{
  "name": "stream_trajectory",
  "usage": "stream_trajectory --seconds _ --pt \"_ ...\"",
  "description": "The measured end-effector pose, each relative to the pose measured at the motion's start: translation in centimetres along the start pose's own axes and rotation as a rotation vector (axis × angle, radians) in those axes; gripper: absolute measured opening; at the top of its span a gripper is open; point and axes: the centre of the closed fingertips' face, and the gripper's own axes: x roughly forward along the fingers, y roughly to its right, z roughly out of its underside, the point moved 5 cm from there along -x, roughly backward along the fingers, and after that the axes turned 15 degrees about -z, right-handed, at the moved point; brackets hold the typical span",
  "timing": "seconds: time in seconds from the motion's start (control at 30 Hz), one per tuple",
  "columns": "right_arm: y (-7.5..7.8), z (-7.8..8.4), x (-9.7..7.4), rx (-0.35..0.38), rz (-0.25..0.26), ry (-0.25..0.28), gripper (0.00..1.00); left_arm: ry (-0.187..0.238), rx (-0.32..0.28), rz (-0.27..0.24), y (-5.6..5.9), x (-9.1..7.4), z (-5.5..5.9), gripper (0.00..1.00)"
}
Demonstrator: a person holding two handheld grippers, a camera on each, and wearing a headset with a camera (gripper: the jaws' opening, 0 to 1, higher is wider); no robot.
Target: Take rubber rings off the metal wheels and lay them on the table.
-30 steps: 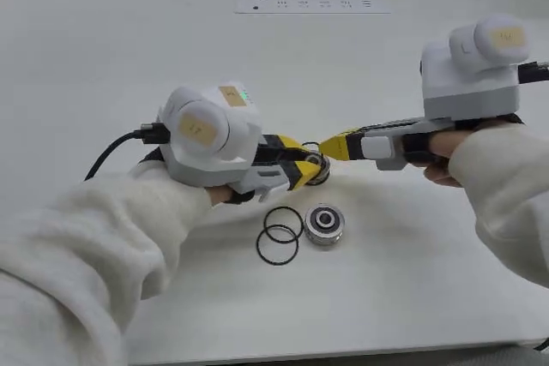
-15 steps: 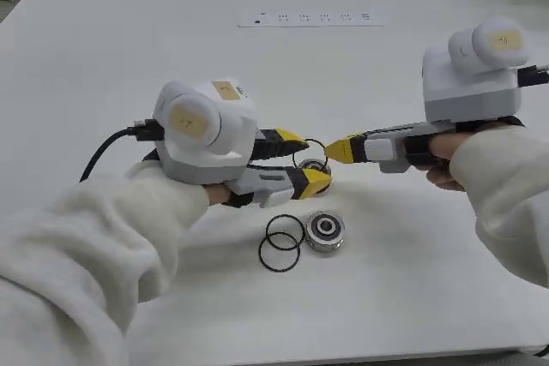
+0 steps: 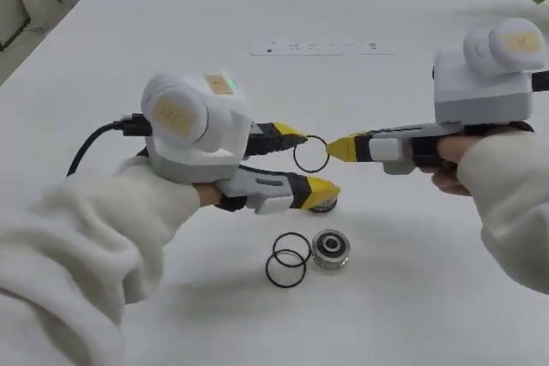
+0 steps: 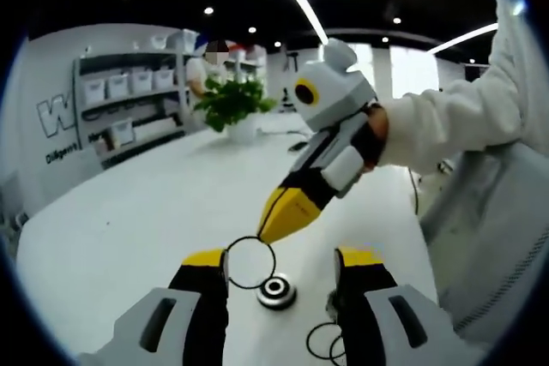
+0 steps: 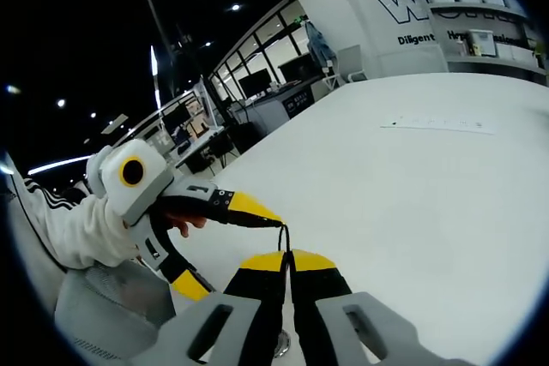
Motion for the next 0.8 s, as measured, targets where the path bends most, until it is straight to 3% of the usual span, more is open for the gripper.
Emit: stream_trajectory --seconds 0.13,0.43,0.53,0.8 --pt "-0.9 -0.8 -0.1 -0.017 -0.025 0.027 0.0 0.026 -0.002 -0.011 -0.1 -1.2 -1.2 0.62" --pt "-2.7 -1.9 0.3 -0.042 -0.073 0.053 0.0 0.093 -0.025 -0.039 0.0 -4.3 -3.8 0.68" --pt "-3.3 -2.2 0.6 -0.056 -0.093 0.051 0.0 0.116 -0.049 -0.06 0.4 -6.1 -3.7 0.71" --pt "-4.4 -1.8 1.8 -0.064 -0.149 0.024 0.0 0.048 -0.008 -0.09 1.1 -8.0 -2.5 0.75"
